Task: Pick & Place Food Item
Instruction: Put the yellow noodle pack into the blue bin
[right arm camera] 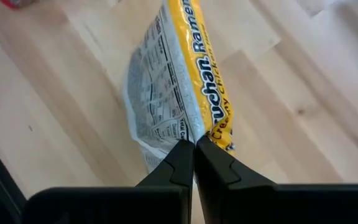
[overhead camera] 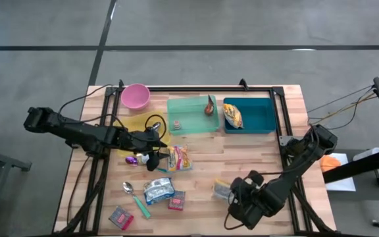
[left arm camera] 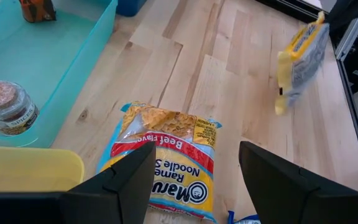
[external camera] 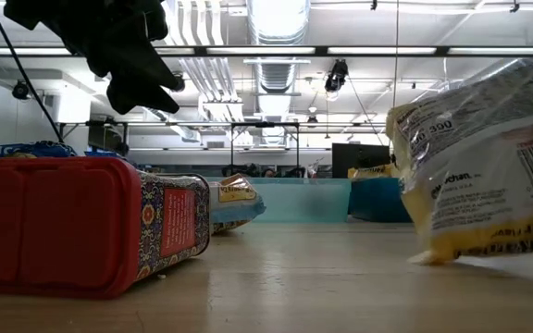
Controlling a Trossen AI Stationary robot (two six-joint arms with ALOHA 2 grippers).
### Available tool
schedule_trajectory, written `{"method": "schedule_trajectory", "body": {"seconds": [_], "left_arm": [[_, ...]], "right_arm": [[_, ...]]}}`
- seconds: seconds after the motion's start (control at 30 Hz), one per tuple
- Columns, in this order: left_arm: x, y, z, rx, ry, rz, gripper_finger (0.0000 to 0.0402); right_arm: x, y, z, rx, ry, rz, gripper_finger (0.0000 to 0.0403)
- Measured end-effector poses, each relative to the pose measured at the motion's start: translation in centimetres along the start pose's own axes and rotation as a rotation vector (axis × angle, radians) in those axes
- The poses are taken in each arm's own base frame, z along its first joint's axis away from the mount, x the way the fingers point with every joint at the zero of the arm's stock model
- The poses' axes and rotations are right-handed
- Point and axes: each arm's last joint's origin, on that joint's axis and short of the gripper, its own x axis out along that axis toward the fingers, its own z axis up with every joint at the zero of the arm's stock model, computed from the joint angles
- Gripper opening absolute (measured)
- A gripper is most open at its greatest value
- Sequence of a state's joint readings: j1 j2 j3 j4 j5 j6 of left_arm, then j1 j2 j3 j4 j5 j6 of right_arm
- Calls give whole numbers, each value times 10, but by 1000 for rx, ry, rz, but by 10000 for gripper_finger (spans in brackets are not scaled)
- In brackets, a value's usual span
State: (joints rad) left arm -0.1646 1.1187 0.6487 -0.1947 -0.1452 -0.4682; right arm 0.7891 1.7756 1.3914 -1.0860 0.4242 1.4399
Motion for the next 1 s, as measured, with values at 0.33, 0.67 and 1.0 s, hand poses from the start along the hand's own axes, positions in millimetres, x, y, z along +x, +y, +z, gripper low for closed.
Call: {"method": "schedule_trajectory", "body": {"seconds": [0.33, 0.67, 1.0], "left_arm": [[0, 0, 0, 0, -2, 4, 240], [0, 0, 0, 6, -6, 10, 240], [0, -1, 2, 87, -29, 0, 240]], "right_arm": [[-12, -14, 7, 26, -68, -152, 8], [-37, -36, 21, 99, -207, -183, 8], [-71, -80, 53, 196, -386, -214, 8]]}}
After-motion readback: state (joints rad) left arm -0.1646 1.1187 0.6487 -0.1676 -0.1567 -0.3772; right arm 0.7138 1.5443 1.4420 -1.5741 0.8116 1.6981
